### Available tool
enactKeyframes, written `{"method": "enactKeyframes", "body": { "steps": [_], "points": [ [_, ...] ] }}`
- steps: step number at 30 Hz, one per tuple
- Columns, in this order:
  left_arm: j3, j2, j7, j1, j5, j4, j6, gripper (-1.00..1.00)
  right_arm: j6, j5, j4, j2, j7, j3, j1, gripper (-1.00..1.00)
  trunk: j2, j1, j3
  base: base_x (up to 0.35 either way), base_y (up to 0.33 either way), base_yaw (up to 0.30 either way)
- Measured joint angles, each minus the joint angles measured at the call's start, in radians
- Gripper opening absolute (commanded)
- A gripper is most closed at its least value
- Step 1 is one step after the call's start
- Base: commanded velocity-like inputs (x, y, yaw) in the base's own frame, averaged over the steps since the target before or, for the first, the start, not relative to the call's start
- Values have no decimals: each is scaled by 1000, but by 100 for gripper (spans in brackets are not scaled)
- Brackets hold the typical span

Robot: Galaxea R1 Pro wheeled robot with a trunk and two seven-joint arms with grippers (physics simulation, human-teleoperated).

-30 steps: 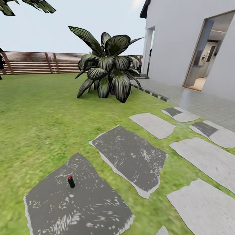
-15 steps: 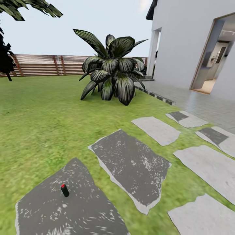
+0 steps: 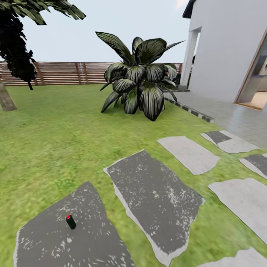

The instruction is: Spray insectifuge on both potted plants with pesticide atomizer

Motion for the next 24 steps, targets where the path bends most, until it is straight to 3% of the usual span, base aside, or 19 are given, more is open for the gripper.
{"method": "enactKeyframes", "body": {
  "steps": [7,24],
  "points": [
    [0,1,1,0,0,0,0,100,0,1,0,0,0,0,0,100,0,0,0,120,-251,206],
    [0,2,1,0,0,0,1,100,0,1,0,0,0,0,0,100,0,0,0,5,-273,239]
  ]
}}
